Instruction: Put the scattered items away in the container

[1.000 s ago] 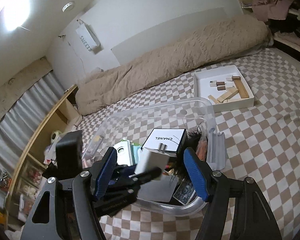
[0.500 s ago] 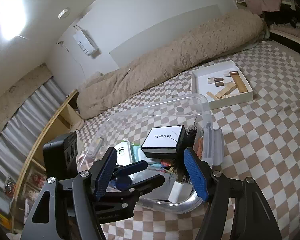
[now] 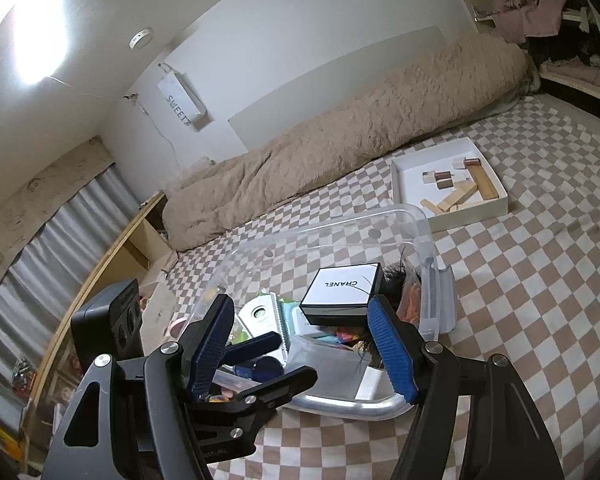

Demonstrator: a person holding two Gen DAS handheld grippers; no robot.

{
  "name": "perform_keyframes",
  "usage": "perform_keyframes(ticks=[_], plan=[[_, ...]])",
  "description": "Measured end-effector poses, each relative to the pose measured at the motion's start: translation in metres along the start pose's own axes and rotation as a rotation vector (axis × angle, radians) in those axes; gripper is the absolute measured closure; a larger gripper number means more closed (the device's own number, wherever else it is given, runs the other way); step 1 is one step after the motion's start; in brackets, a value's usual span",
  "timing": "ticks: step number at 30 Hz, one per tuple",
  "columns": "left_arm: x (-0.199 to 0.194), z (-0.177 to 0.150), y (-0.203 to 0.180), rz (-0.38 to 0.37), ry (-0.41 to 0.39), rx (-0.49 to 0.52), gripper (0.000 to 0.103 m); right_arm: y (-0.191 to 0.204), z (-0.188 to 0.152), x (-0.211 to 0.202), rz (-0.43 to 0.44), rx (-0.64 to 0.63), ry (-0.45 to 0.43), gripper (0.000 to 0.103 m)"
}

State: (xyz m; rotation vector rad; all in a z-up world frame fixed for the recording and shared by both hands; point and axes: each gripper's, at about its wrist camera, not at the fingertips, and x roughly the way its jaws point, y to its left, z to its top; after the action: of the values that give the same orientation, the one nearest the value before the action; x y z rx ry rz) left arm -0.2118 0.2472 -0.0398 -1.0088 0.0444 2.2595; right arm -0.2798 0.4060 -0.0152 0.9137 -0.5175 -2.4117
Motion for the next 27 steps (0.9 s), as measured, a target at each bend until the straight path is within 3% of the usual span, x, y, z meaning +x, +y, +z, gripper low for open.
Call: perform_keyframes(ticks=[4,11,13,15,23,27], plan=[[-0.012,-0.005,0.004,0.021,-0.017,-0.012,0.033,0.008,-0.004,-0.003,-0.023,-0.027,-0.004,0.034],[-0.038,-0.013,0.012,0.085,-0.068,-0.027,0.001,0.024,-0.015,-0.008,-0.056,-0.082,-0.014,0.034],[-0.045,-0.016,0.015,0.105,-0.078,-0.025,0.000,0.027,-0.017,-0.009,-0.075,-0.098,-0.020,0.027],[-0.051,-0.017,0.016,0.129,-0.089,-0.022,0.000,0.032,-0.020,-0.010,-0.098,-0.121,-0.032,0.000],[-0.078,-0.031,0.019,0.214,-0.130,0.000,0.000,0.048,-0.034,-0.016,-0.148,-0.168,-0.067,0.000],[-0.095,-0.042,0.021,0.214,-0.156,-0.015,0.000,0.053,-0.042,-0.021,-0.144,-0.171,-0.072,0.000]])
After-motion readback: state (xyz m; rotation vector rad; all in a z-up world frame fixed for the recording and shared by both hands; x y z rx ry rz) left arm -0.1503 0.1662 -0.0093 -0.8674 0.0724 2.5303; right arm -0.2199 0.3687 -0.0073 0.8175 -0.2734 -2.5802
